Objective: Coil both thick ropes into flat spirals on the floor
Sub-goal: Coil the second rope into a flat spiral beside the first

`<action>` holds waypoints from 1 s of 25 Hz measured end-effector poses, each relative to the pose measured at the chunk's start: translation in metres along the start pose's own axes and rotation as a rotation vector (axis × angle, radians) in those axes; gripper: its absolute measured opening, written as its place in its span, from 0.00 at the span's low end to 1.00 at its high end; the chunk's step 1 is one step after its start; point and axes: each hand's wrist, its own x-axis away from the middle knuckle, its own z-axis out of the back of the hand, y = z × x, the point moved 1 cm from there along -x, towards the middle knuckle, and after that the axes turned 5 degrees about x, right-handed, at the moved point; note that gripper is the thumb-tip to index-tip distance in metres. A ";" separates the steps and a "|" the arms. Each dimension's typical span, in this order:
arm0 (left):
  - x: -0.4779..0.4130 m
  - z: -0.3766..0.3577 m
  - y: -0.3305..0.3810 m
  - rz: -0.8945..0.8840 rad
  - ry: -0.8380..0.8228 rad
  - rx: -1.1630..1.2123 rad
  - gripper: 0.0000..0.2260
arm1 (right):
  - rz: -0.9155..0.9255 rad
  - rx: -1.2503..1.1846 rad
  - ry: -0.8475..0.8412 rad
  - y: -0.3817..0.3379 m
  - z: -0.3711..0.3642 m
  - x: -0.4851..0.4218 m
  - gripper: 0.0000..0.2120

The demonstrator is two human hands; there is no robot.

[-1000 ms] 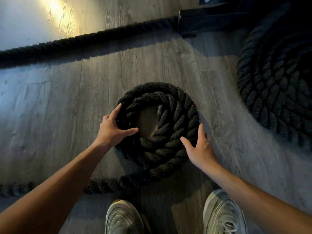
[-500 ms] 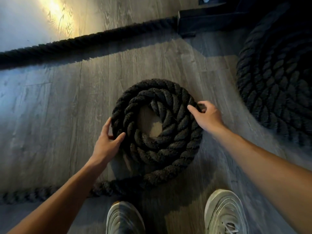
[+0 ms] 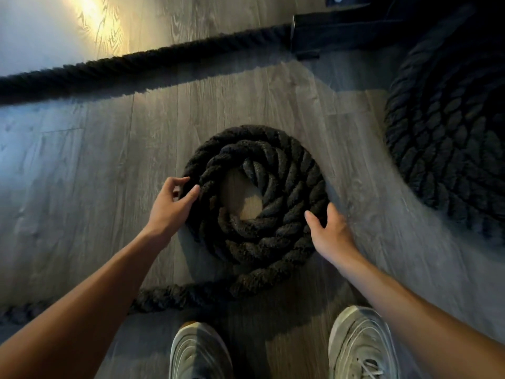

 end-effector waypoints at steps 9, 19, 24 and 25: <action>0.058 -0.001 -0.031 0.149 -0.013 0.077 0.24 | 0.170 0.099 0.133 -0.030 0.043 -0.068 0.27; 0.004 0.017 -0.019 0.060 0.144 -0.091 0.19 | 0.105 -0.146 0.051 0.025 -0.012 0.050 0.37; 0.003 0.012 -0.025 0.078 0.163 -0.022 0.16 | 0.145 -0.064 0.085 0.013 -0.007 0.026 0.34; 0.007 0.015 -0.027 0.086 0.146 0.014 0.18 | 0.153 -0.054 0.075 0.009 0.000 0.014 0.34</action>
